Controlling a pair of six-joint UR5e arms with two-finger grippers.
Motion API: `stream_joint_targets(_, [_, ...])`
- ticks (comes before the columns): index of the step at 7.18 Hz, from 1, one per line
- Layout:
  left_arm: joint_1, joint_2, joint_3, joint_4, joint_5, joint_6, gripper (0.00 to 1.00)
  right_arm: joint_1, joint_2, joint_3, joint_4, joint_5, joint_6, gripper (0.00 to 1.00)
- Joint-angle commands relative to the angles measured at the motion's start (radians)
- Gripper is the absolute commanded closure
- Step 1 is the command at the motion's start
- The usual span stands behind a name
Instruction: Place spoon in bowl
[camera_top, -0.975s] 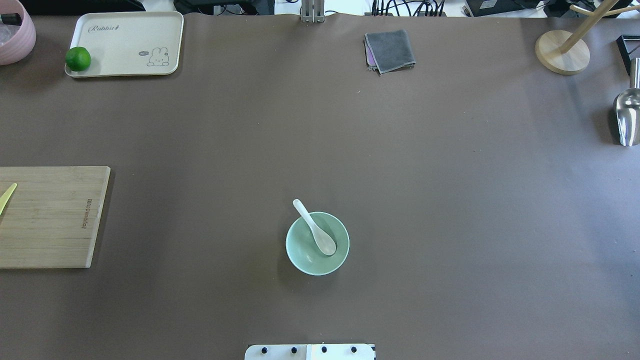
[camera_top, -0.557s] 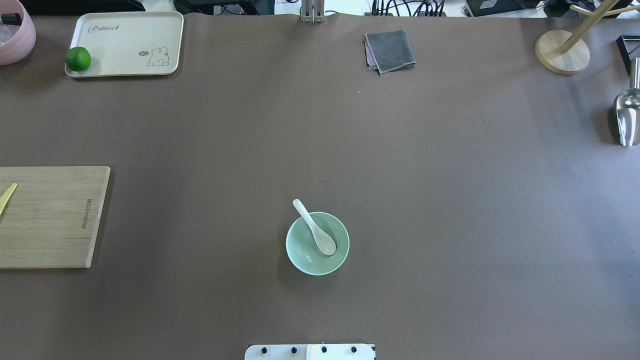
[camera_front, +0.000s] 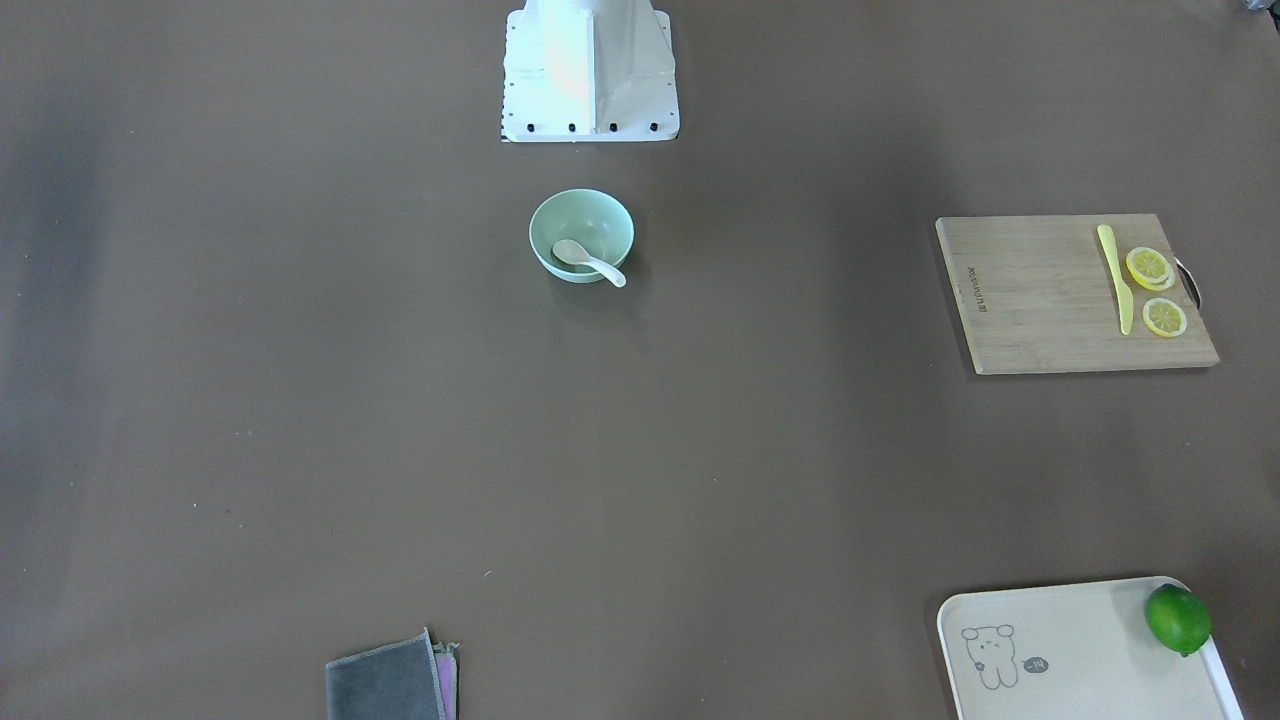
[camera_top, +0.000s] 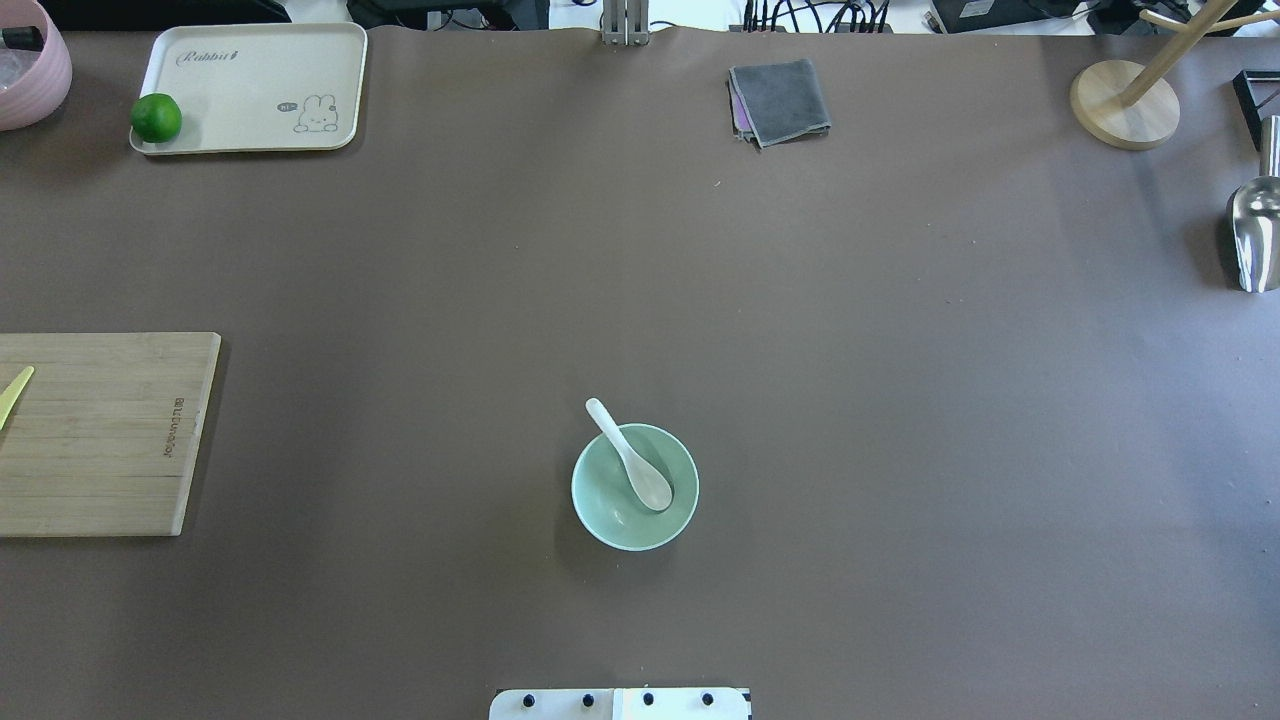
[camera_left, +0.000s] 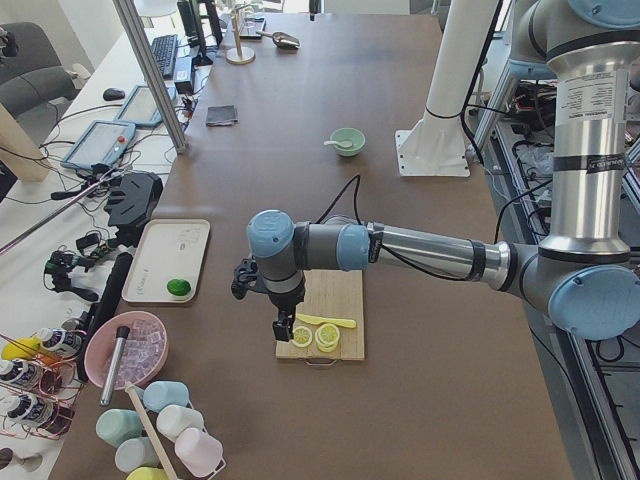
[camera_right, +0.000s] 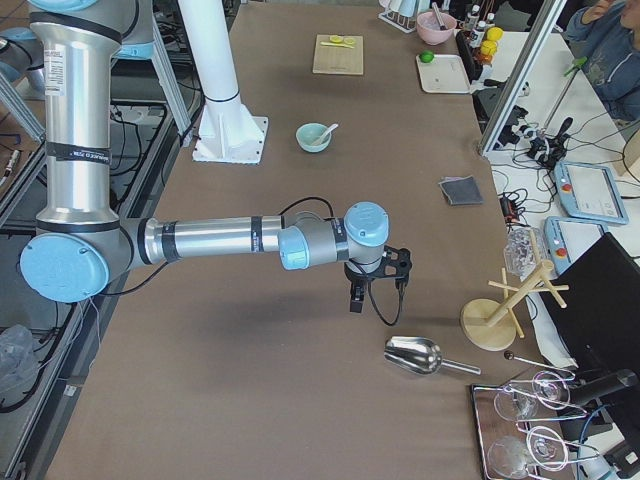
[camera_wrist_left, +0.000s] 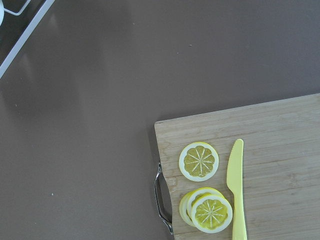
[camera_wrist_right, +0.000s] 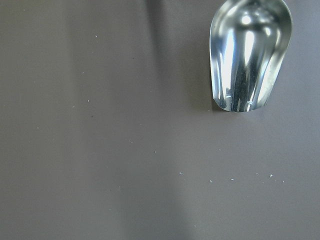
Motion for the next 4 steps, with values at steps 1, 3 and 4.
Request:
stream_joint_targets(1, [0.001, -0.007, 0.0, -0.002, -0.001, -0.002, 0.02, 0.001, 0.0, 0.0, 0.0, 0.0, 0.0, 0.0])
stream_joint_targets(3, [0.001, -0.008, -0.003, -0.002, -0.001, 0.001, 0.02, 0.001, 0.0, 0.001, 0.0, 0.0, 0.0, 0.0])
stream_joint_targets(4, [0.001, -0.009, -0.003, -0.002, 0.0, 0.002, 0.02, 0.001, 0.0, 0.003, 0.0, 0.0, 0.0, 0.0])
